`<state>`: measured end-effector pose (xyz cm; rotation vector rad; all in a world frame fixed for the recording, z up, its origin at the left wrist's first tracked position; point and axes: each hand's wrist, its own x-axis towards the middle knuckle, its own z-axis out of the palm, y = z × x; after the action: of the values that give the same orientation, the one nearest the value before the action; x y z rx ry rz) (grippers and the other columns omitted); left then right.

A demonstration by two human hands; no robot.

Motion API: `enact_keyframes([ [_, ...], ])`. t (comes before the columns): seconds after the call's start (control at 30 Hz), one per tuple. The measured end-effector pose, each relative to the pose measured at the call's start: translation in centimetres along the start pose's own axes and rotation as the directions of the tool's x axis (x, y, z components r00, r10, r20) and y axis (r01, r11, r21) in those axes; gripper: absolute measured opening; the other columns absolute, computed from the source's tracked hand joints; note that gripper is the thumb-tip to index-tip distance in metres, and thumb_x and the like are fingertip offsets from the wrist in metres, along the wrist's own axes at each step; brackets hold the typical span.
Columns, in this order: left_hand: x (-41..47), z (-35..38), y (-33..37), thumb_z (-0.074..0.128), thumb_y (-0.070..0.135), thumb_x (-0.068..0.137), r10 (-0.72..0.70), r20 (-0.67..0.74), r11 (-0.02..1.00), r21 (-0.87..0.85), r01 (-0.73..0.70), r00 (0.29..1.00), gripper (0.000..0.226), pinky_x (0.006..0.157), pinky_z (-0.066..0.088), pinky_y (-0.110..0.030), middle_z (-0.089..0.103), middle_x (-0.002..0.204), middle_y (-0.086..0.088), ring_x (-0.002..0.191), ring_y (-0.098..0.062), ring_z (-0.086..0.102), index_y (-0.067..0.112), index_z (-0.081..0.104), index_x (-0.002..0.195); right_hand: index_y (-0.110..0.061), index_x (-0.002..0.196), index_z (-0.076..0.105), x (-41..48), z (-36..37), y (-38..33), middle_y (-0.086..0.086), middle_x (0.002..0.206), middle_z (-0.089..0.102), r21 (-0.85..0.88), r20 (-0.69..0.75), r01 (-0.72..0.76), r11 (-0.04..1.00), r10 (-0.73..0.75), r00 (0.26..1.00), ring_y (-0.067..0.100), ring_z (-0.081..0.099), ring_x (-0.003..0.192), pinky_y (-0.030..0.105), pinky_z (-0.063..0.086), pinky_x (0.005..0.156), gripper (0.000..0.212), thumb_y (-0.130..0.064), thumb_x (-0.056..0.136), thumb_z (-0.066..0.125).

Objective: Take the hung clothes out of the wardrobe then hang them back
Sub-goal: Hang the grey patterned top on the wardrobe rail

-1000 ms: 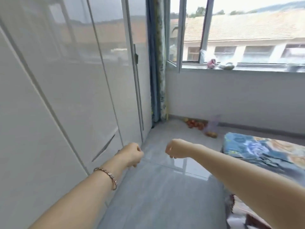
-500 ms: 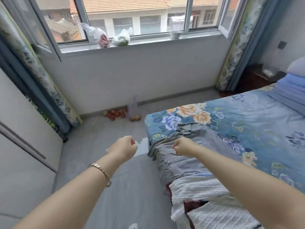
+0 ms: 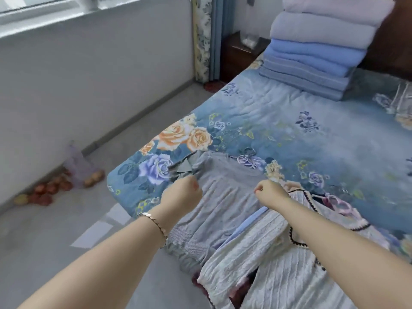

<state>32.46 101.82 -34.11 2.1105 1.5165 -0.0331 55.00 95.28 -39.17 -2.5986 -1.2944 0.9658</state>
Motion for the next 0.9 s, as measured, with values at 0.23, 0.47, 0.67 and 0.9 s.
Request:
enact_keyframes([
  [0.23,13.6,5.6,3.8,0.038,0.02,0.092,0.049,0.027,0.998,0.025,-0.05,0.998,0.008,0.066,0.035,-0.028,0.053,0.089,0.001,0.079,-0.021,0.046,0.02,0.045,0.089,-0.017,0.109,0.065,14.8,0.9,5.1,0.006,0.121,0.062,-0.041,0.014,-0.127,0.991,0.128,0.992,0.027,0.056,0.112,0.027,0.045,0.084,0.029,-0.011,0.088,0.045],
  [0.47,26.5,13.1,4.4,0.04,0.022,0.092,0.015,0.098,0.999,0.034,-0.018,0.995,0.024,0.072,0.038,-0.027,0.06,0.113,0.002,0.1,-0.023,0.056,0.019,0.055,0.11,-0.015,0.074,0.046,29.6,4.2,9.6,0.018,0.109,0.058,-0.076,0.073,-0.203,0.976,0.209,0.975,0.03,0.054,0.102,0.031,0.043,0.085,0.014,-0.011,0.087,0.047],
  [0.67,31.7,19.4,3.4,0.041,0.022,0.091,-0.058,0.172,0.998,0.024,0.054,0.983,0.023,0.076,0.042,-0.03,0.062,0.11,0.0,0.099,-0.024,0.056,0.02,0.055,0.109,-0.002,0.117,0.054,36.8,8.8,12.3,0.019,0.123,0.055,-0.046,0.095,-0.325,0.945,0.328,0.94,0.035,0.054,0.113,0.035,0.045,0.09,0.032,-0.019,0.09,0.048],
  [0.9,32.0,22.9,1.1,0.041,0.023,0.092,-0.156,0.25,0.988,0.049,0.148,0.956,0.021,0.077,0.043,-0.029,0.061,0.109,0.002,0.096,-0.022,0.055,0.023,0.056,0.107,-0.006,0.073,0.058,39.0,11.7,14.2,0.017,0.085,0.063,0.133,-0.064,-0.405,0.905,0.416,0.907,0.034,0.057,0.09,0.034,0.043,0.071,0.048,-0.047,0.092,0.042],
])
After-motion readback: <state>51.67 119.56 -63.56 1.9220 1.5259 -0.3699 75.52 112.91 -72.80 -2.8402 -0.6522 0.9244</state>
